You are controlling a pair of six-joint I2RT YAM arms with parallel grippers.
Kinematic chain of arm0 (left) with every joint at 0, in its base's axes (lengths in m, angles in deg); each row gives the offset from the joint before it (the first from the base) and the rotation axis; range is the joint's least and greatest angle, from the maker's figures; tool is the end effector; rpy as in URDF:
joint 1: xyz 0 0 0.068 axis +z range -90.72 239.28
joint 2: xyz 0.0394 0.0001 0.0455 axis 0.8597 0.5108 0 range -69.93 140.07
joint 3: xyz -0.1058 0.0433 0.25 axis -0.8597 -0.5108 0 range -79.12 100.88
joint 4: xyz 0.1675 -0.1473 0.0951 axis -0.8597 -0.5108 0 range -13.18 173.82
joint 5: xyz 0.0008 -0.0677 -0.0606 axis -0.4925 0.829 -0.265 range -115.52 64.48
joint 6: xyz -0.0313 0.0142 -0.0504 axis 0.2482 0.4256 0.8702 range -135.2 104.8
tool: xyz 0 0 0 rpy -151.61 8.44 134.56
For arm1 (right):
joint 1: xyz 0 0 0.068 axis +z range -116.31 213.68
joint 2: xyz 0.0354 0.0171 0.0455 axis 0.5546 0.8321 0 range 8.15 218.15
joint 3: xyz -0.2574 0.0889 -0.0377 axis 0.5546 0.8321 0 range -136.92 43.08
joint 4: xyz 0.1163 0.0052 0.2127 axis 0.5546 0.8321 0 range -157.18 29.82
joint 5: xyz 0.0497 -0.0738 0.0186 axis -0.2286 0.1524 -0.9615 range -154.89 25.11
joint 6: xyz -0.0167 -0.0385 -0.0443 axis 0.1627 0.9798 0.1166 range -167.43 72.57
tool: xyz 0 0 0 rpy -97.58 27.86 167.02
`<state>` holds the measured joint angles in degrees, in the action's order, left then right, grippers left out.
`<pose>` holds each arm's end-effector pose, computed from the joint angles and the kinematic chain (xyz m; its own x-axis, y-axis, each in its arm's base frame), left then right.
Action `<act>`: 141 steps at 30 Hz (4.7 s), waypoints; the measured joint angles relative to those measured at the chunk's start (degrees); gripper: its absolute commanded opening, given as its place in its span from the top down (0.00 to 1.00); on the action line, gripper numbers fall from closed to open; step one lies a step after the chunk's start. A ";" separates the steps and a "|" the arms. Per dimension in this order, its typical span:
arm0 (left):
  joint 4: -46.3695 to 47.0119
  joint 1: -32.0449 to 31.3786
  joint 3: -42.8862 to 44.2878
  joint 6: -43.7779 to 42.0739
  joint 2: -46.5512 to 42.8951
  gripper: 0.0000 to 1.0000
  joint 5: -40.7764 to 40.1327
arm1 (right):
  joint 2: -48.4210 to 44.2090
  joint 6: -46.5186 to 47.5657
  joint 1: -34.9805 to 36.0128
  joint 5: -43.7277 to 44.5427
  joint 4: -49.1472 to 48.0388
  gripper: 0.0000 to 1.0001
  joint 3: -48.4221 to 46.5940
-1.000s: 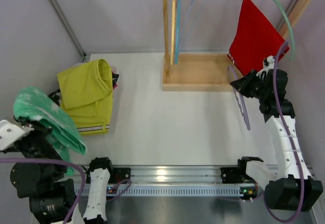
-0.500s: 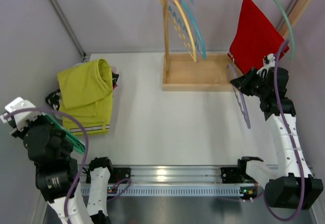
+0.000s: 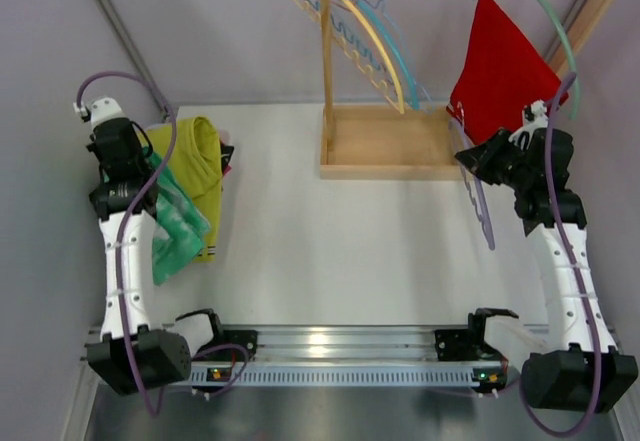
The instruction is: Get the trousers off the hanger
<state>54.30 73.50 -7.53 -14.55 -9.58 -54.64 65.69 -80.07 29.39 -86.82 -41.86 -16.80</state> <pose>0.1934 0.0718 0.4117 -0.2965 -0.0854 -0.9512 -0.6659 0.7324 0.1418 0.2069 0.0016 0.3618 -0.4752 0.5375 -0.6966 -0.0203 0.7848 0.6194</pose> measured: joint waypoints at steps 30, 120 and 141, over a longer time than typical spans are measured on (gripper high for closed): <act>16.94 -0.76 -0.28 6.10 10.99 0.01 16.55 | -1.60 2.82 0.00 -4.50 4.70 1.00 -13.31; 15.78 -7.06 -6.67 6.51 -13.64 0.01 44.09 | 17.25 14.62 -4.85 -13.09 14.21 0.00 -42.58; 15.72 -7.34 -8.55 9.66 -11.21 0.01 50.97 | 18.23 -8.11 -47.56 -49.79 -4.44 0.01 -42.25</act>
<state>70.02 66.16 -16.08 -4.89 -20.79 -3.67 83.92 -88.18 -18.17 -136.61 -46.29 -59.05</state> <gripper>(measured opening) 0.986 0.993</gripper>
